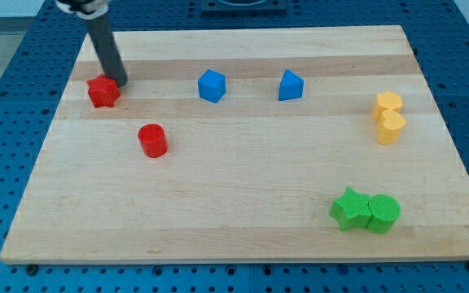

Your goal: Move the red circle closer to the red star

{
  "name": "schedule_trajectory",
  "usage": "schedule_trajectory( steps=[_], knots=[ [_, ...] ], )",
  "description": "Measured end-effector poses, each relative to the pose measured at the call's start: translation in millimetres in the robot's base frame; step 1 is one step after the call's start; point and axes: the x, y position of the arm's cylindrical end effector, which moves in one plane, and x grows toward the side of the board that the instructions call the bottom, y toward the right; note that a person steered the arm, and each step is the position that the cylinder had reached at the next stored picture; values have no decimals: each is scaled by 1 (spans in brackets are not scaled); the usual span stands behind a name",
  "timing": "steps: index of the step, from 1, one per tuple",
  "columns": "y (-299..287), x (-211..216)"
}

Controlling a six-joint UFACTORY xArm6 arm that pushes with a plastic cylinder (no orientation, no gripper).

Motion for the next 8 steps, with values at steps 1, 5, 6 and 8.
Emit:
schedule_trajectory(
  steps=[1,5,6,8],
  knots=[
    [-22,26],
    [129,64],
    [128,100],
    [66,109]
  ],
)
